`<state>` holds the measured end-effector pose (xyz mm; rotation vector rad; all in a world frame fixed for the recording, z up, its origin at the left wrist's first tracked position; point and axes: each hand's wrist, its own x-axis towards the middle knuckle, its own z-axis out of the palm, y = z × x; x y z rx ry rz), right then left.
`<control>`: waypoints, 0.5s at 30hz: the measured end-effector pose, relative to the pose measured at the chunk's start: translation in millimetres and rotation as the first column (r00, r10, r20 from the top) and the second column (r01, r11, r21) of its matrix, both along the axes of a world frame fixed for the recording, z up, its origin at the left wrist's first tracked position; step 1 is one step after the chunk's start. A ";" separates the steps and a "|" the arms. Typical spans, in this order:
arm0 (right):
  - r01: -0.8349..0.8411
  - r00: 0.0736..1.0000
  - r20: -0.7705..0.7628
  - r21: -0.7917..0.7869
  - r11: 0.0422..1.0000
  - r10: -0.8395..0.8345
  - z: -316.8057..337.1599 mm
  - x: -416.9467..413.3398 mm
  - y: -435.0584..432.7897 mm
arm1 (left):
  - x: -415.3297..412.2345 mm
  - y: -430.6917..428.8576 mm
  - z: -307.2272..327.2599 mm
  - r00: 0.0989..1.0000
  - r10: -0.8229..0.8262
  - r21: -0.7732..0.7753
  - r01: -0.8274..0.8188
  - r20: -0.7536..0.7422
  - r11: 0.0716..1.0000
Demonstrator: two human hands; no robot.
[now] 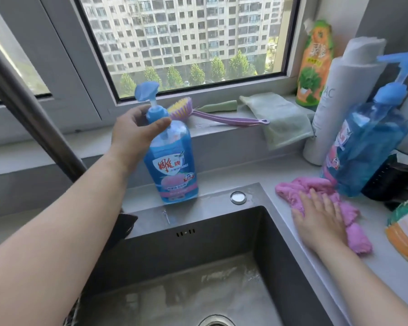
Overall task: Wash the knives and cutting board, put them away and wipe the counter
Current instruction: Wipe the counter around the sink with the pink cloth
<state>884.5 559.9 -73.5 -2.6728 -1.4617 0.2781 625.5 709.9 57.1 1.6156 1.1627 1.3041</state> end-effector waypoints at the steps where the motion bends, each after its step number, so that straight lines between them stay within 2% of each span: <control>1: -0.020 1.000 -0.015 0.009 1.000 0.020 0.3 -3.6 6.6 | -2.2 -1.7 -0.8 1.000 0.000 0.016 0.000 0.020 1.000; 6: -0.176 0.983 -0.050 0.048 0.983 0.178 -4.7 -30.3 50.9 | -11.5 -4.1 1.3 0.998 0.048 0.128 -0.052 0.033 0.990; 10: -0.324 0.942 -0.051 0.112 0.939 0.331 -7.2 -85.8 84.3 | -19.6 -4.0 12.3 0.989 0.123 0.230 -0.139 0.081 0.963; 12: -0.446 0.886 -0.065 0.152 0.882 0.459 -7.0 -131.3 89.3 | -22.4 -1.4 14.6 0.978 0.161 0.245 -0.189 0.131 0.951; 15: -0.648 0.735 -0.099 0.188 0.738 0.671 -9.6 -203.2 81.2 | -26.4 0.7 13.1 0.974 0.189 0.253 -0.215 0.124 0.943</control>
